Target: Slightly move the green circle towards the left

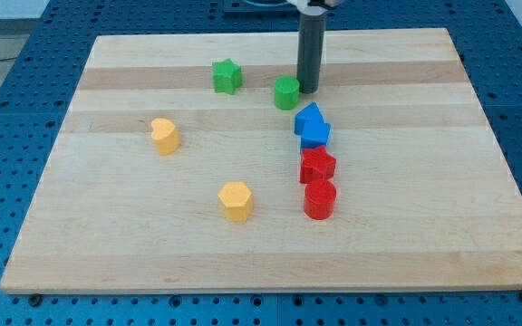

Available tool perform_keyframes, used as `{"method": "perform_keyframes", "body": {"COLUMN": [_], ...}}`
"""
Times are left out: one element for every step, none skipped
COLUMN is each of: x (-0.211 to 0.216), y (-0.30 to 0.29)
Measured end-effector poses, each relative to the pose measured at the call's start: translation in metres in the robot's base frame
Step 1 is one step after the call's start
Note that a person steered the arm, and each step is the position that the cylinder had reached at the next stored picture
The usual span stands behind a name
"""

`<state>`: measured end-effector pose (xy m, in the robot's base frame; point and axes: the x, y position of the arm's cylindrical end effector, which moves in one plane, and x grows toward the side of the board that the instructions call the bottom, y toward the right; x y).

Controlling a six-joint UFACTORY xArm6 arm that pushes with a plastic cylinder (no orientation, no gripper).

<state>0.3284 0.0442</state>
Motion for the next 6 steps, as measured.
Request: {"method": "perform_keyframes", "body": {"x": [0.012, 0.017, 0.028, 0.03, 0.03, 0.03], "y": [-0.007, 0.002, 0.002, -0.009, -0.026, -0.034]}}
